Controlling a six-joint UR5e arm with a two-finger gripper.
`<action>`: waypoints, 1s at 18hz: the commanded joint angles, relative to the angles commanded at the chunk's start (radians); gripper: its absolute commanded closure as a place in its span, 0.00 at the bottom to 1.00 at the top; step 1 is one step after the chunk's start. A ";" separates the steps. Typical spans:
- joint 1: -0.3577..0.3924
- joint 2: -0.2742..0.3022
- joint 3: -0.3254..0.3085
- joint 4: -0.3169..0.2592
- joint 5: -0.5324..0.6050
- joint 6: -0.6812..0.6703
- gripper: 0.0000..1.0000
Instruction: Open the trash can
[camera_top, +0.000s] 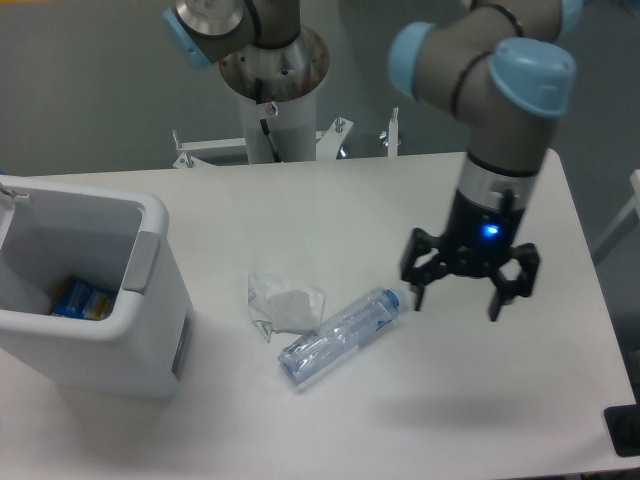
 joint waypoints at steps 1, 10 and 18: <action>0.000 0.000 -0.011 -0.002 0.021 0.025 0.00; -0.040 -0.021 0.004 -0.063 0.291 0.233 0.00; -0.060 -0.021 -0.009 -0.109 0.394 0.353 0.00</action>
